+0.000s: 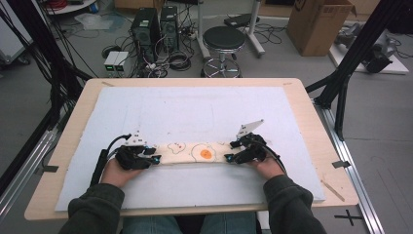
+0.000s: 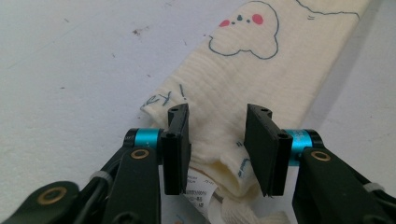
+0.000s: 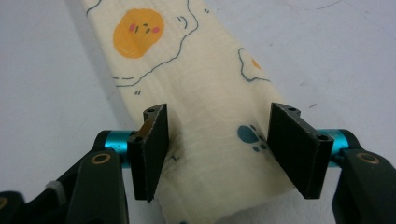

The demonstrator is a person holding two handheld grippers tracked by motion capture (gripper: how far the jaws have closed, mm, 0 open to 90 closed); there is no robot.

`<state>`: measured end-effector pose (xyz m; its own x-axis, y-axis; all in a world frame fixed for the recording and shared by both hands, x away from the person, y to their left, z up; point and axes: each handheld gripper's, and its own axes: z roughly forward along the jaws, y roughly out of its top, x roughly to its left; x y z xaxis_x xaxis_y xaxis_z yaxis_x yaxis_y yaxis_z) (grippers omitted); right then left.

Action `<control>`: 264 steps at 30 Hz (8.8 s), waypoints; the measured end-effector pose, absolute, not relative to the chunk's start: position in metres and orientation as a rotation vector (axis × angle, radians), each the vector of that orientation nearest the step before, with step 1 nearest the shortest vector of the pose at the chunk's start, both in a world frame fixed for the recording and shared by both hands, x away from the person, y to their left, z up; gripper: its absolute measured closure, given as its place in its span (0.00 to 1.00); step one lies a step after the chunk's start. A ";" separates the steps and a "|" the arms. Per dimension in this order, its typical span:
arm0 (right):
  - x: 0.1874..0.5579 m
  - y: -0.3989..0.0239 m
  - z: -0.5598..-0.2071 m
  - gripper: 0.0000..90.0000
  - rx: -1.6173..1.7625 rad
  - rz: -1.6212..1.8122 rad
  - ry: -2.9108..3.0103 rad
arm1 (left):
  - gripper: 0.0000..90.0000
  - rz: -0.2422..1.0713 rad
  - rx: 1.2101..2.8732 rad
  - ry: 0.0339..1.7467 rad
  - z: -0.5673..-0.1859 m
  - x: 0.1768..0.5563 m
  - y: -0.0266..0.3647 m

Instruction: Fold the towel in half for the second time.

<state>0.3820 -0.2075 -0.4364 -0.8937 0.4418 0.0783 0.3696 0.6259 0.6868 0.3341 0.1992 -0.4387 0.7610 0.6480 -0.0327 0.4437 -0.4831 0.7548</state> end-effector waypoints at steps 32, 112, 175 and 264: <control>0.377 -0.224 -0.437 0.48 0.723 1.124 2.659 | 0.67 0.358 2.160 0.834 -0.436 0.333 0.202; 0.408 -0.216 -0.420 0.95 0.931 1.109 2.712 | 0.94 0.320 2.129 0.925 -0.430 0.364 0.200; 0.490 -0.219 -0.425 0.92 1.091 0.934 2.603 | 0.93 0.435 2.062 1.098 -0.436 0.444 0.184; 0.384 -0.254 -0.387 0.14 1.049 1.225 2.375 | 0.36 0.459 1.945 0.955 -0.401 0.327 0.237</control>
